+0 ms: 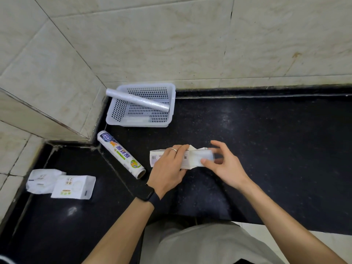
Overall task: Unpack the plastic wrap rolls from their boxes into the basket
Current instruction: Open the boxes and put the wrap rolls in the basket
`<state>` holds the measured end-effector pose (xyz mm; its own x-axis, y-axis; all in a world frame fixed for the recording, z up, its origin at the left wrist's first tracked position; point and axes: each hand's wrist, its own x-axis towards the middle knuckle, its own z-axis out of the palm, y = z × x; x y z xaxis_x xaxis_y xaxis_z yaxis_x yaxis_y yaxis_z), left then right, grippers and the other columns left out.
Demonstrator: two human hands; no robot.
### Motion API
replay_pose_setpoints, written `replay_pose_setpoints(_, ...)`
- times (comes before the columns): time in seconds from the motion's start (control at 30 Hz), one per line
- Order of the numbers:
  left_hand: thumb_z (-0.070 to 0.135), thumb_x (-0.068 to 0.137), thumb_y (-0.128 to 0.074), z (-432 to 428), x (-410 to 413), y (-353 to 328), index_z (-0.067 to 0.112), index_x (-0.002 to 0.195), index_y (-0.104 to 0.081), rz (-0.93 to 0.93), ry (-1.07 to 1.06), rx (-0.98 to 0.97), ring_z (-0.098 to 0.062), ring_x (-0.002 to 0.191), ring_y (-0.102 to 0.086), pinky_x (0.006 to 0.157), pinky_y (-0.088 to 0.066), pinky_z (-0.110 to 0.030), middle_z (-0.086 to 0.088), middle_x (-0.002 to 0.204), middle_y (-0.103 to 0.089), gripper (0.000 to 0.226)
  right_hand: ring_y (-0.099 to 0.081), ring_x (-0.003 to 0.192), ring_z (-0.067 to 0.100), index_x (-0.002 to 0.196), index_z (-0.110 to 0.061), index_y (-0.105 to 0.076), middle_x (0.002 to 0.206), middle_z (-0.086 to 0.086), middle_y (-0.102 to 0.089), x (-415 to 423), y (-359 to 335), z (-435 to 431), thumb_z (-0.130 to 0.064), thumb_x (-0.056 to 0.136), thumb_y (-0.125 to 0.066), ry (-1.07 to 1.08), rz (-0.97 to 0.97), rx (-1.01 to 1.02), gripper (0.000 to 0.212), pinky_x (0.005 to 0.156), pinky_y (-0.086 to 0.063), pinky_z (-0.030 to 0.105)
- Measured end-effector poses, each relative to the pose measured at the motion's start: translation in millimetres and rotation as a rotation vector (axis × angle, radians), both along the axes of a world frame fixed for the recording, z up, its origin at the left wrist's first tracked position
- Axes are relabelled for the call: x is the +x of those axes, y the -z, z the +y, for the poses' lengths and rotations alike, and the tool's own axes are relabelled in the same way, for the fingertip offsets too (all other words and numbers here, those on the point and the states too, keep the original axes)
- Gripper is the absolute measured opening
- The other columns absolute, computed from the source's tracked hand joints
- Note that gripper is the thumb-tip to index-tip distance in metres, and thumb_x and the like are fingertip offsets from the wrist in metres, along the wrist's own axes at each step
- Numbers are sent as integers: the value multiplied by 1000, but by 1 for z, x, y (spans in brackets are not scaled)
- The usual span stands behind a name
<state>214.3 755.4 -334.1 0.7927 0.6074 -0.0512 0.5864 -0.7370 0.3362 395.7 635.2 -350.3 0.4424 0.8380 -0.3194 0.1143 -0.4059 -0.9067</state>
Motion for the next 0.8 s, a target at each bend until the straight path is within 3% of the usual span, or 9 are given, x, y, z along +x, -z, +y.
replay_pose_setpoints(0.1,27,87,-67,2,3,0,24,149,-30,21,17,10,-17,129,-41,95,-49,-35,2,143,-42,72,-65,94,-9,133,-56,-43,108,-40,-63,-3,0,1,-42,79,-81,-28,-12,63,67,73,-47,2)
replay_pose_setpoints(0.27,30,86,-69,7,5,5,25,148,-31,21,1,22,-17,126,-45,94,-49,-35,3,142,-44,73,-67,84,-3,107,-53,-66,95,-31,-69,4,9,3,-25,89,-73,13,-143,91,35,70,-48,6)
replay_pose_setpoints(0.43,29,85,-68,15,10,24,24,144,-36,71,-24,12,-18,119,-50,91,-50,-35,2,136,-47,68,-67,77,-5,97,-50,-71,84,-26,-71,31,13,-8,-23,86,-75,141,-99,52,29,65,-46,5)
replay_pose_setpoints(0.5,25,85,-66,17,15,35,22,144,-36,139,-41,45,-21,117,-51,94,-47,-35,-1,134,-49,67,-68,75,-1,96,-46,-73,82,-17,-74,48,17,-20,-20,86,-76,239,-52,34,29,65,-50,9)
replay_pose_setpoints(0.6,23,89,-60,13,24,53,18,148,-33,252,-29,141,-27,118,-52,97,-45,-37,-6,136,-49,65,-73,79,13,96,-37,-77,87,0,-77,70,20,-42,-13,86,-76,399,71,51,26,69,-60,30)
replay_pose_setpoints(0.63,26,90,-59,11,28,59,19,148,-32,280,-19,148,-27,120,-51,98,-44,-38,-7,138,-48,64,-73,78,13,95,-36,-78,88,1,-78,74,19,-49,-10,87,-76,440,102,68,27,67,-60,31)
replay_pose_setpoints(0.8,57,73,-74,13,39,69,33,154,-14,315,-36,-17,-29,139,-32,114,-29,-41,-6,152,-30,104,-73,78,8,95,-35,-78,88,-4,-78,81,15,-65,-6,87,-75,529,141,109,31,60,-58,23)
